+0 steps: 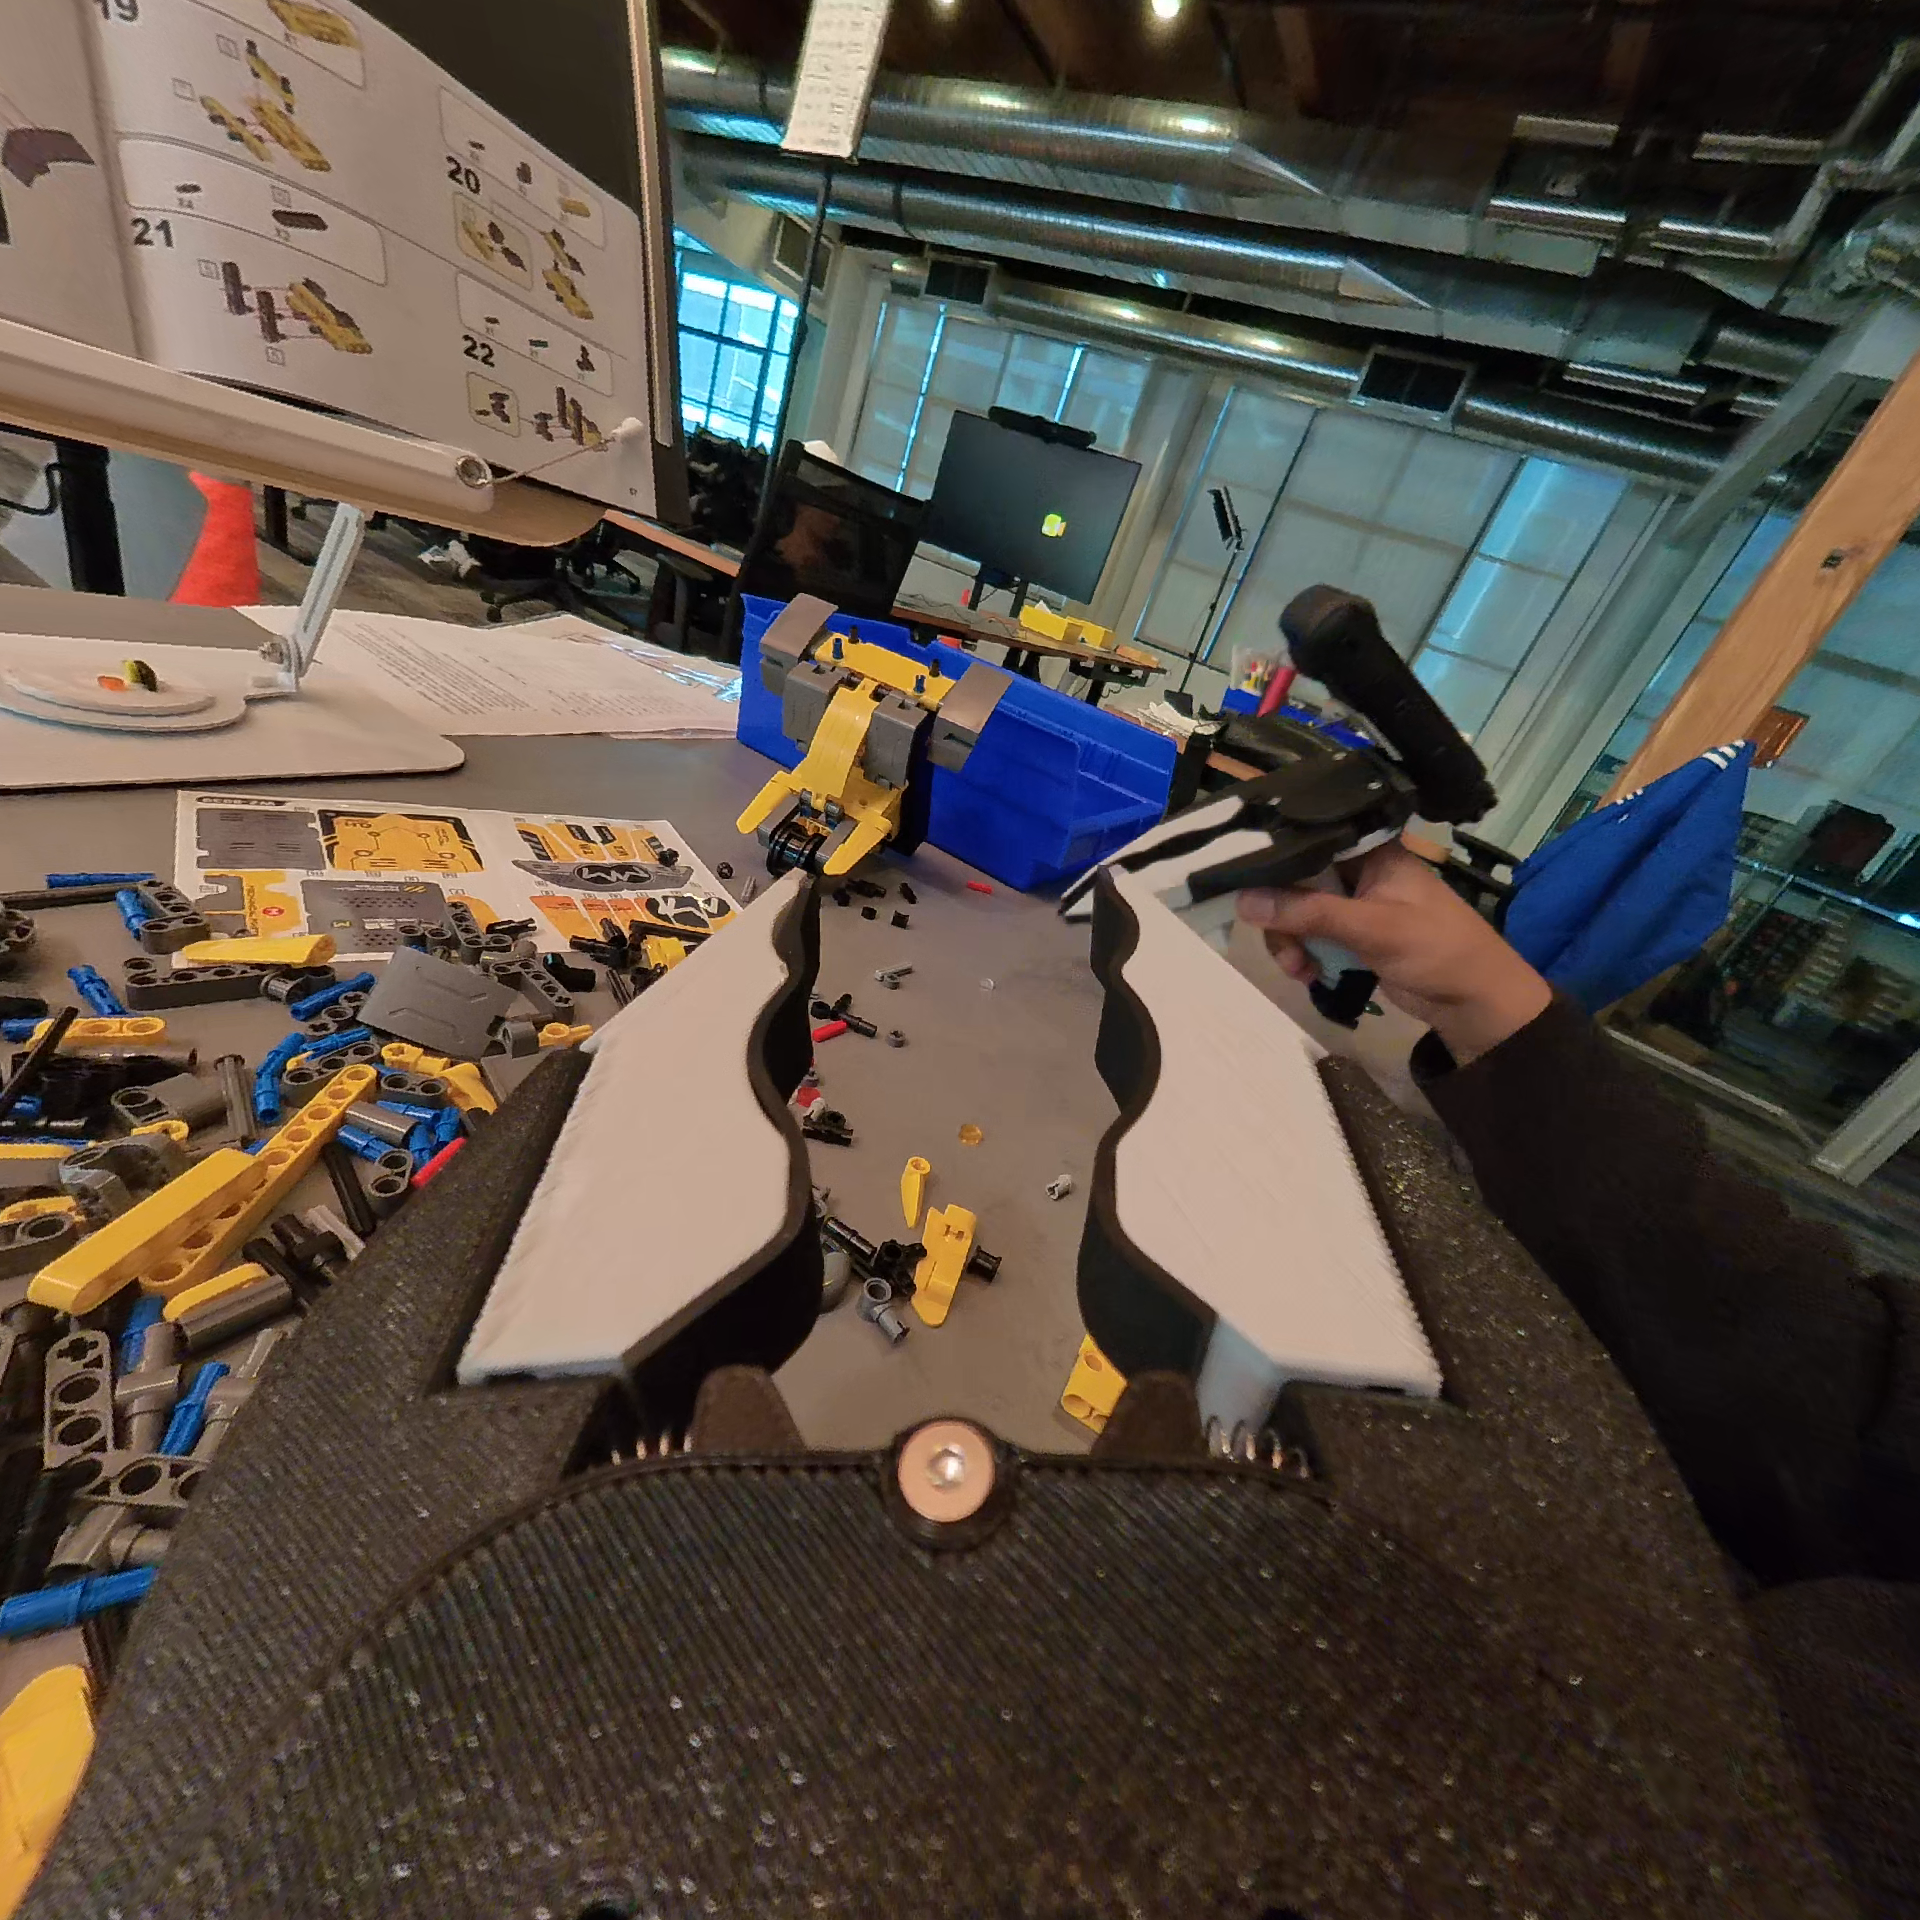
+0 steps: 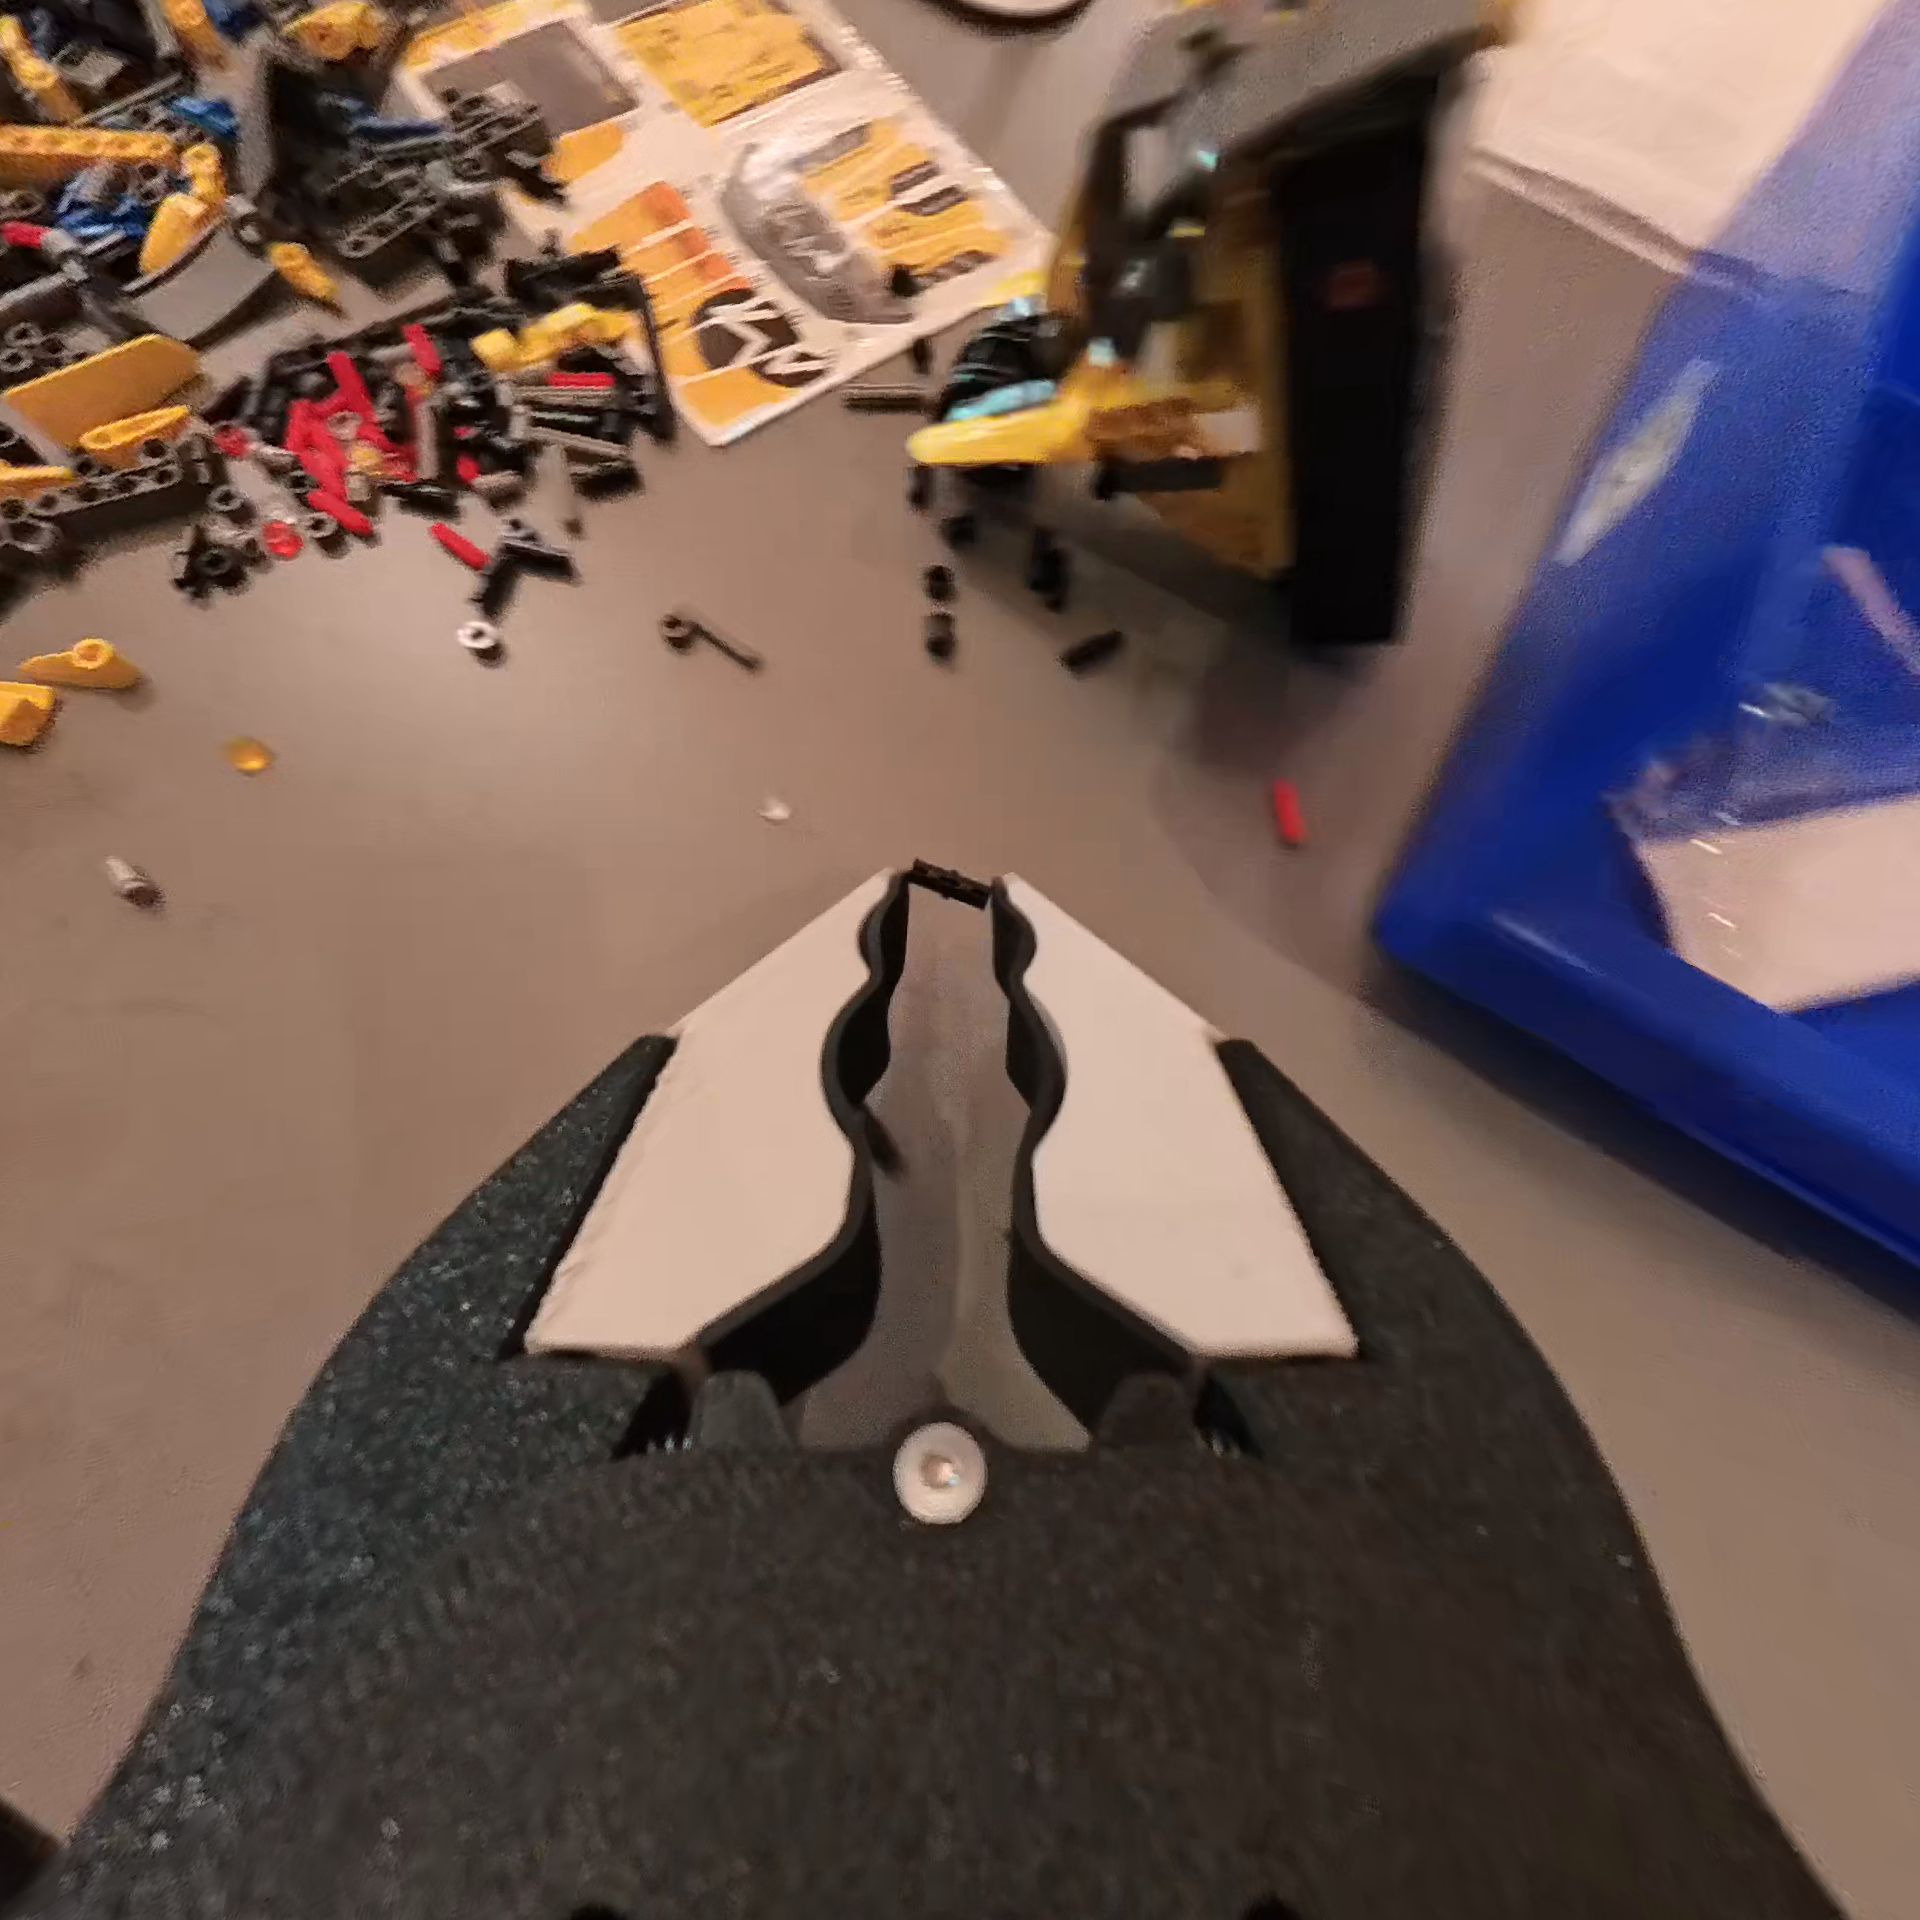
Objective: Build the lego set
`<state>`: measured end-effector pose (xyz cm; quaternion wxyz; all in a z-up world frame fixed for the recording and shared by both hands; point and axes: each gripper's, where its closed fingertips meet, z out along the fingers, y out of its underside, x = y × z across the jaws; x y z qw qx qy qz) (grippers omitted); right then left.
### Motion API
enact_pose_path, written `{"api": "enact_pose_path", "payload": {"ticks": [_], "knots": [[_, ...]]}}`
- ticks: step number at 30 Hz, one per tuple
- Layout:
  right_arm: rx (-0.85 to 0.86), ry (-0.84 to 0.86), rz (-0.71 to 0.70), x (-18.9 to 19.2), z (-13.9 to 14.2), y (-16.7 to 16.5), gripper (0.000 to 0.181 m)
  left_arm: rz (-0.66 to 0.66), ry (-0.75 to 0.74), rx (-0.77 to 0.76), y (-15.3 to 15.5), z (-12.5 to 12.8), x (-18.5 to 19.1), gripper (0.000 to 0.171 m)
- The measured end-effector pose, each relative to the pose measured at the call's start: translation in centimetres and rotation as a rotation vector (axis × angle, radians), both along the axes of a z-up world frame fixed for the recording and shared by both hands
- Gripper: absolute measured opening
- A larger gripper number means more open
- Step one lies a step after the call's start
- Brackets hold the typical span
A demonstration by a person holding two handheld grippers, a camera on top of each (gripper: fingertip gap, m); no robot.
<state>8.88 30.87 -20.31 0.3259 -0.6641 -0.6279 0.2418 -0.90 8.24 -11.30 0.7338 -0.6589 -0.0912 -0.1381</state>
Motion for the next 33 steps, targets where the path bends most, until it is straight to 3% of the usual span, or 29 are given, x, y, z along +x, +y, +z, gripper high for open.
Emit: {"api": "enact_pose_path", "payload": {"ticks": [4, 9, 13, 20, 23, 29, 33], "knots": [[-0.006, 0.008, -0.017, 4.3, 1.3, 3.4, 0.015, -0.002, 0.001, -0.002, 0.0, 0.0, 0.0, 0.049], [-0.001, -0.050, 0.083, 7.5, -0.7, 4.2, 0.015, -0.002, -0.002, -0.002, 0.0, 0.0, 0.0, 0.049], [-0.114, -0.087, 0.170, 8.1, -2.0, 2.5, 0.015, 0.000, -0.008, 0.000, 0.0, 0.0, -0.1, 0.049], [-0.099, -0.131, 0.164, 8.4, -3.1, 2.9, 0.016, -0.001, -0.005, 0.001, 0.0, 0.0, 0.0, 0.049], [-0.096, -0.132, 0.167, 8.4, -3.1, 2.8, 0.028, -0.002, -0.007, 0.000, 0.0, 0.0, 0.0, 0.049], [-0.149, -0.066, 0.139, 8.6, -2.1, 3.4, 0.027, -0.010, -0.017, 0.001, 0.0, 0.0, 0.0, 0.050], [-0.173, 0.101, 0.039, 7.8, 0.2, 5.7, 0.026, -0.010, -0.016, -0.001, 0.0, 0.0, 0.0, 0.050]]}}
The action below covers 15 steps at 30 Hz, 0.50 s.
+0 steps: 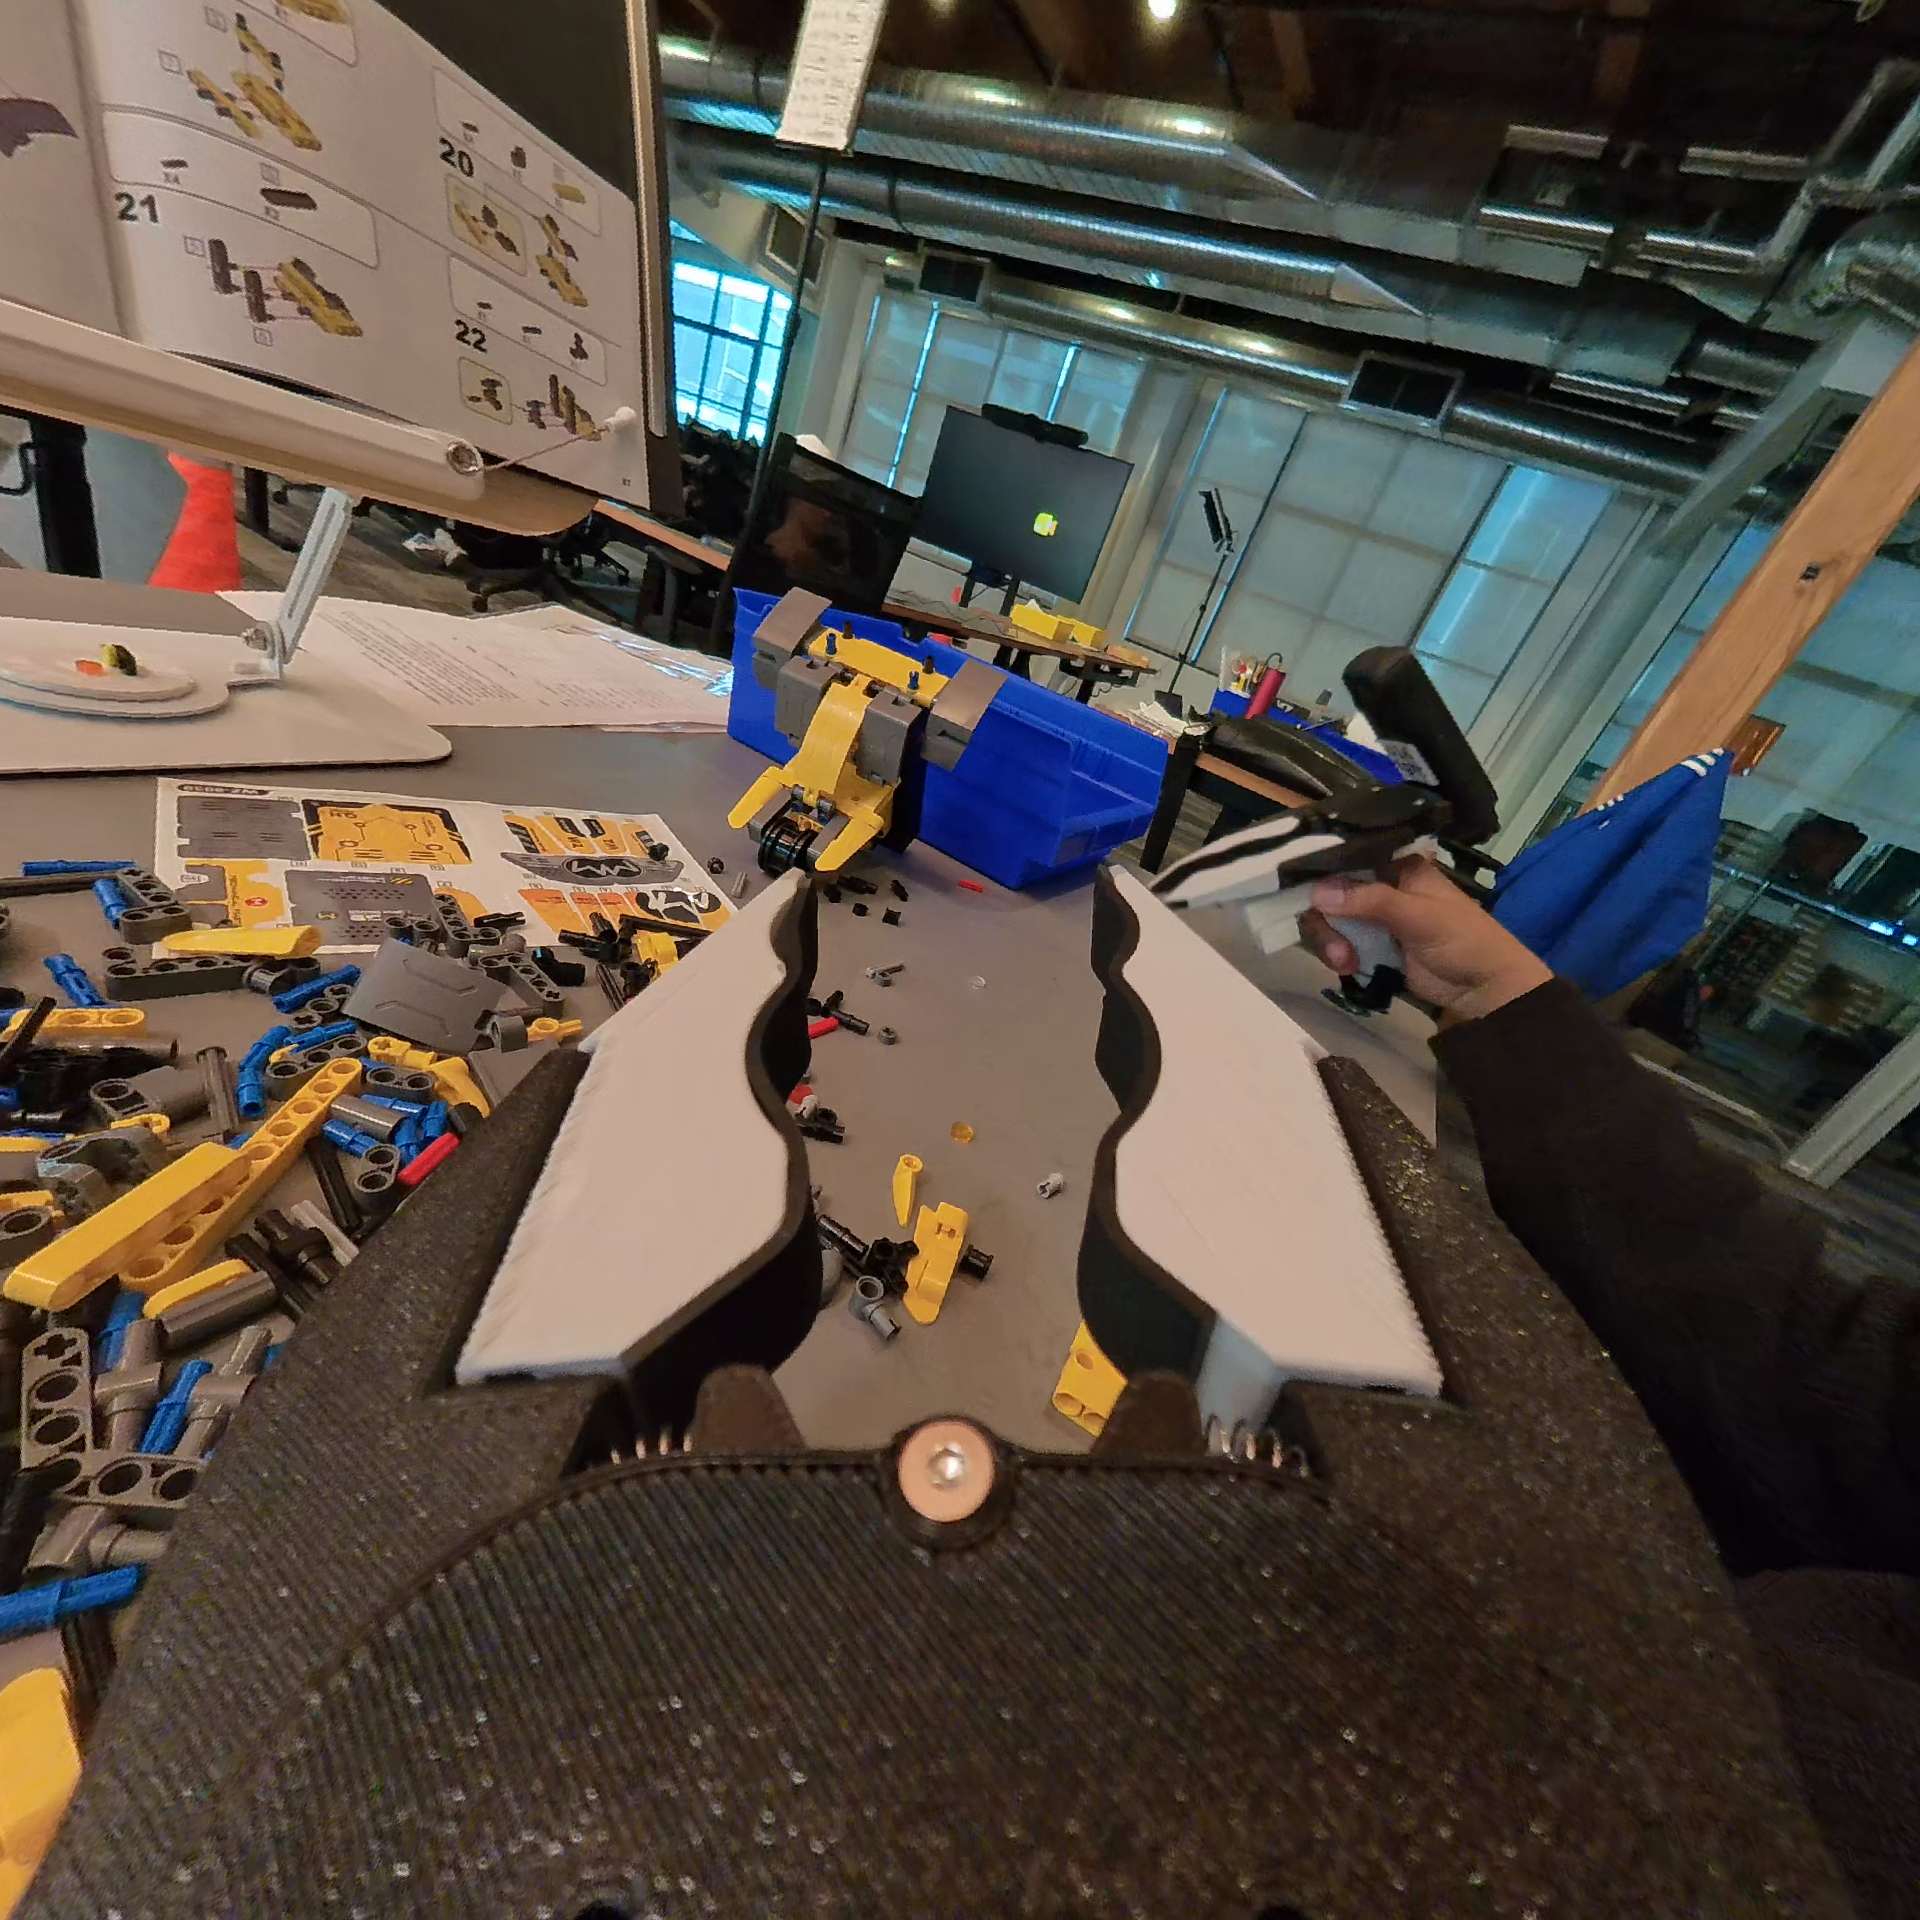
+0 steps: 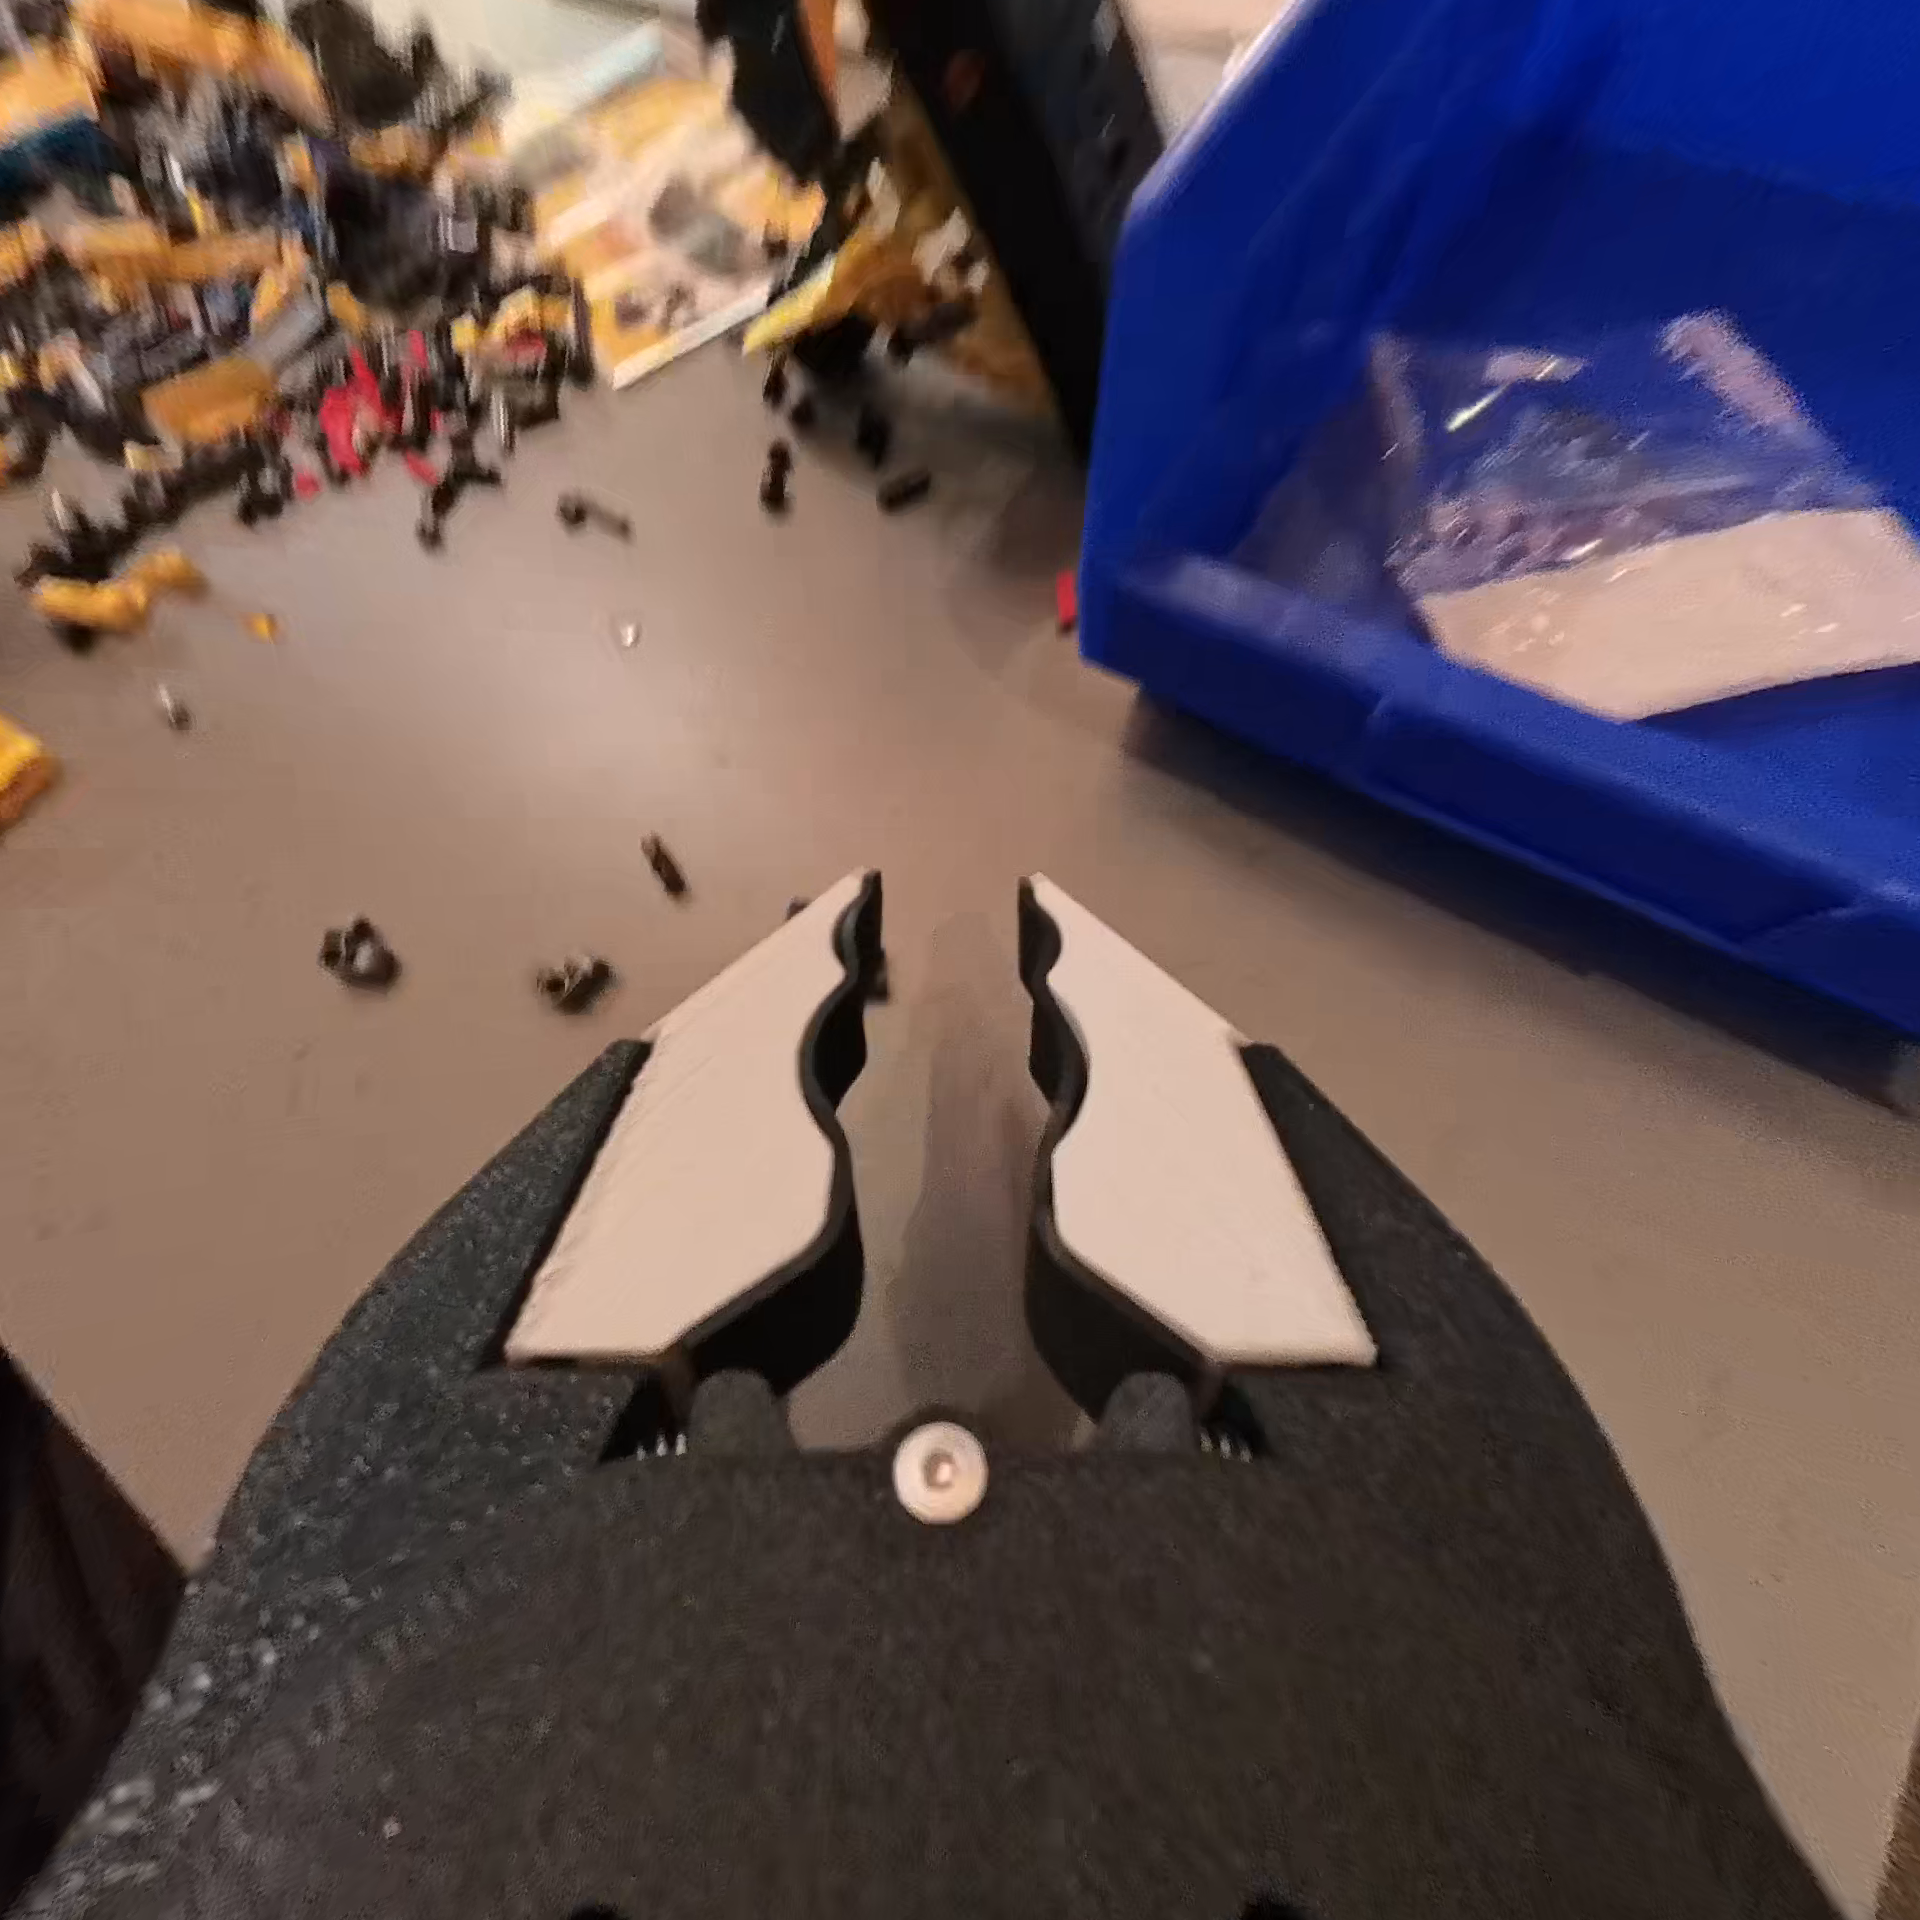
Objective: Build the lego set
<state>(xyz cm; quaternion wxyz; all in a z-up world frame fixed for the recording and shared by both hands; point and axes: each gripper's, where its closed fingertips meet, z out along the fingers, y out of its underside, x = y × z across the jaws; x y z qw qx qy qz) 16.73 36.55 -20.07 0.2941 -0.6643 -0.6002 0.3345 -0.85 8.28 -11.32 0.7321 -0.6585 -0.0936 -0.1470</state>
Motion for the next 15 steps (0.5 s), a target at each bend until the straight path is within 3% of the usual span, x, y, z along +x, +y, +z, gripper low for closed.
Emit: {"api": "enact_pose_path", "payload": {"ticks": [2, 6, 12, 15], "knots": [[-0.009, 0.115, -0.018, -0.8, 1.5, 0.5, 0.023, 0.000, -0.001, 0.000, 0.0, 0.0, 0.0, 0.050], [0.000, 0.269, 0.079, -2.6, 2.9, -1.3, 0.022, 0.000, -0.001, 0.001, 0.0, 0.0, 0.0, 0.050], [0.129, 0.186, 0.010, -4.0, 1.3, -0.4, 0.025, -0.004, -0.003, -0.002, 0.0, 0.0, 0.1, 0.050], [0.110, 0.189, -0.003, -3.9, 1.3, -0.2, 0.031, -0.008, -0.006, -0.003, 0.0, -0.1, 0.1, 0.050]]}}
